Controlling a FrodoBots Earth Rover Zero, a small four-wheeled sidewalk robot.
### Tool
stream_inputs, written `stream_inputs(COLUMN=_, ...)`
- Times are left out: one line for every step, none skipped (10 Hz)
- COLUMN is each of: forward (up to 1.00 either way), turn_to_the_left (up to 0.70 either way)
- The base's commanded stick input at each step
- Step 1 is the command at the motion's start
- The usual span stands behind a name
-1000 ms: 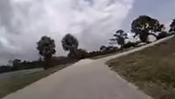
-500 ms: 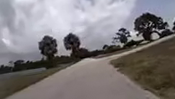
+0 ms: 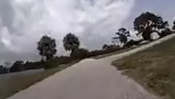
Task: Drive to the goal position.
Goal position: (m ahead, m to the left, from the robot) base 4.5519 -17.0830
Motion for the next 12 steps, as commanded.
stream_inputs(forward=0.85, turn_to_the_left=0.00)
stream_inputs(forward=0.85, turn_to_the_left=0.00)
stream_inputs(forward=0.85, turn_to_the_left=0.00)
stream_inputs(forward=0.85, turn_to_the_left=0.00)
stream_inputs(forward=0.85, turn_to_the_left=0.00)
stream_inputs(forward=0.85, turn_to_the_left=0.00)
stream_inputs(forward=0.85, turn_to_the_left=0.00)
stream_inputs(forward=0.85, turn_to_the_left=0.00)
stream_inputs(forward=0.85, turn_to_the_left=0.00)
stream_inputs(forward=0.85, turn_to_the_left=0.00)
stream_inputs(forward=0.85, turn_to_the_left=0.00)
stream_inputs(forward=0.85, turn_to_the_left=0.00)
